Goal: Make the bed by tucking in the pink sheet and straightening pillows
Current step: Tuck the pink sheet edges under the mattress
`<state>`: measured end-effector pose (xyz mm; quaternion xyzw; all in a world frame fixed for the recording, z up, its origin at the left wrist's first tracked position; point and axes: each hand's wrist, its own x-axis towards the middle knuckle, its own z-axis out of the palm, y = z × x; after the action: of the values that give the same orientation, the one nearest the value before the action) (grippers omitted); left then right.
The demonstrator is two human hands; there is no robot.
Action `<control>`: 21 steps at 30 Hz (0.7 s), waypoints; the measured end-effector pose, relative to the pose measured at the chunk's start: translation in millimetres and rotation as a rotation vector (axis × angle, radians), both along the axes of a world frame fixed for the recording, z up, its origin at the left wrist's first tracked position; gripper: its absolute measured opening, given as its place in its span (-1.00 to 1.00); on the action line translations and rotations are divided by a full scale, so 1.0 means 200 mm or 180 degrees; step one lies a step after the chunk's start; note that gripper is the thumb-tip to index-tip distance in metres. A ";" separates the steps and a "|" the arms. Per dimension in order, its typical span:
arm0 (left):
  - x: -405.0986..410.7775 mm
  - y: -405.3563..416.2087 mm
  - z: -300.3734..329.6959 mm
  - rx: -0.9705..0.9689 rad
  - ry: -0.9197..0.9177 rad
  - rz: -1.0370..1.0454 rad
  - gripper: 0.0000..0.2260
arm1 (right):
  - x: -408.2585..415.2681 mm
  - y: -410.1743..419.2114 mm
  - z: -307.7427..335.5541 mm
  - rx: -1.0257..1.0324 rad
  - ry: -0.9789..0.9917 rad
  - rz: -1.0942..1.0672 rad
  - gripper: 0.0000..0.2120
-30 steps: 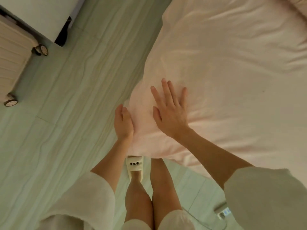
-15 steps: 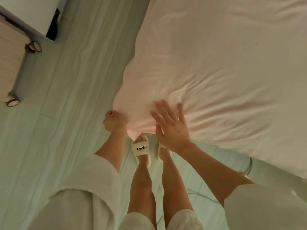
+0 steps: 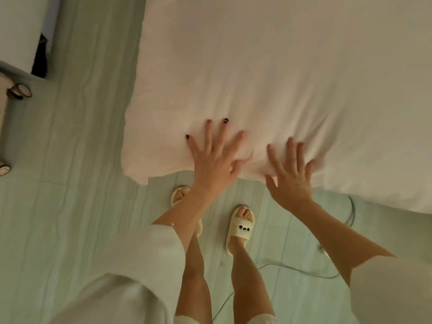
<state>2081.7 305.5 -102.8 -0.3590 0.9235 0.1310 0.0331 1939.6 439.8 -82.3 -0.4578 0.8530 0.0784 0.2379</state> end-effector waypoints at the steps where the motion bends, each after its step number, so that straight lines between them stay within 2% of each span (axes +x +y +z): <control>1: -0.01 0.06 -0.03 0.0068 -0.0149 0.0099 -0.36 | 0.00 0.06 -0.02 -0.0002 -0.0009 0.0111 -0.22; 3: 0.01 0.15 -0.06 0.0164 -0.0317 0.0257 -0.32 | 0.01 0.14 -0.02 0.0074 -0.0147 0.0334 -0.25; 5: 0.03 0.24 -0.05 0.0285 -0.0461 0.0252 -0.30 | 0.01 0.24 -0.01 0.0468 -0.0392 0.0562 -0.39; 7: 0.03 0.33 -0.02 0.0330 -0.0596 0.0237 -0.36 | -0.04 0.34 0.01 0.0793 -0.0572 0.0591 -0.53; 8: 0.03 0.36 0.00 0.0331 -0.0572 0.0220 -0.44 | -0.06 0.37 0.03 0.0719 -0.0674 0.0426 -0.57; 11: -0.07 0.45 0.08 0.0041 -0.0227 -0.0126 -0.79 | -0.16 0.42 0.10 -0.0556 -0.0428 -0.0094 -0.66; 13: -0.22 0.47 0.13 -0.0091 0.0036 -0.0241 -0.84 | -0.27 0.41 0.13 -0.1112 0.0071 -0.0195 -0.66; 16: -0.47 0.45 0.17 -0.0109 0.0117 -0.0424 -0.59 | -0.41 0.40 0.14 -0.0713 0.0264 -0.0349 -0.50; 19: -0.59 0.45 0.14 -0.0082 -0.0396 -0.0697 -0.38 | -0.47 0.48 0.08 0.0023 -0.0052 -0.0180 -0.25; 21: -0.60 0.48 0.12 -0.0106 -0.0766 -0.0898 -0.28 | -0.46 0.56 0.05 0.0292 -0.0234 -0.0099 -0.20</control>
<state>1960.8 401.8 -78.0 -0.2395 0.9561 0.0658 0.1554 1847.1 551.8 -72.0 -0.4357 0.8462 0.0969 0.2910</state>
